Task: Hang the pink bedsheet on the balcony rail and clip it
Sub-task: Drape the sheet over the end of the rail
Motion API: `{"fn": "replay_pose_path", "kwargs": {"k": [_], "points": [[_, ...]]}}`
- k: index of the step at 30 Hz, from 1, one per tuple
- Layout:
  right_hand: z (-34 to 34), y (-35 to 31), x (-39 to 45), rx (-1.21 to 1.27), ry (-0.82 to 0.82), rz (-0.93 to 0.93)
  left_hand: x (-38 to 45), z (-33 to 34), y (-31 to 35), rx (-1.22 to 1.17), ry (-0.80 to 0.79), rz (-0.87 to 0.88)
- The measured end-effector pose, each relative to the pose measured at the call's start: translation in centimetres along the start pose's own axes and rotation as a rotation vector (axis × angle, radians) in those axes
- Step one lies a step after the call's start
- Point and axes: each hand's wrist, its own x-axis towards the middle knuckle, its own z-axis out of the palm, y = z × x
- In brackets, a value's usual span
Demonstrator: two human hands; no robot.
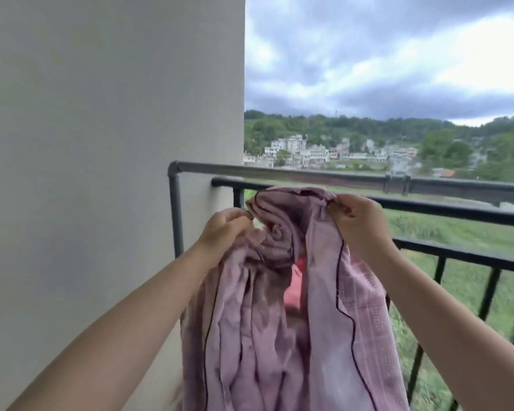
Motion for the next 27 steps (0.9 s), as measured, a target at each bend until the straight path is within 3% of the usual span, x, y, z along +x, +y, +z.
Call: {"fn": "replay_pose_path", "kwargs": {"k": [2,4,7,9,12,18,21,23,26,27], "points": [[-0.4,-0.8,1.6,0.086,0.057,0.005,1.4,-0.5,0.7,0.019,0.077,0.065],[-0.6,-1.8,2.9,0.143,0.1,-0.002,2.3,-0.8,1.6,0.075,-0.037,0.1],[0.1,-3.4,3.4,0.063,0.071,-0.094,1.9,0.3,1.4,0.383,-0.231,0.151],[1.1,-3.8,3.0,0.027,0.066,-0.103,1.4,0.9,1.0,0.504,-0.187,0.208],[1.2,-4.0,3.1,0.028,0.068,-0.052,2.0,0.2,0.9,0.449,-0.034,0.194],[0.5,-4.5,3.5,-0.159,-0.167,-0.285,4.4,-1.8,3.5,0.252,0.259,0.247],[0.8,-4.2,1.0,-0.085,-0.276,-0.332,4.3,-2.2,4.4,0.179,0.248,0.315],[1.4,-3.8,-0.9,-0.022,-0.43,-0.308,3.4,-2.3,3.8,0.15,0.195,0.343],[2.2,-2.7,-3.0,0.13,-0.736,-0.127,1.2,-2.7,2.5,0.076,0.108,0.367],[2.8,-2.3,-3.5,0.199,-0.757,-0.05,0.7,-3.1,2.2,0.062,0.088,0.372]]}}
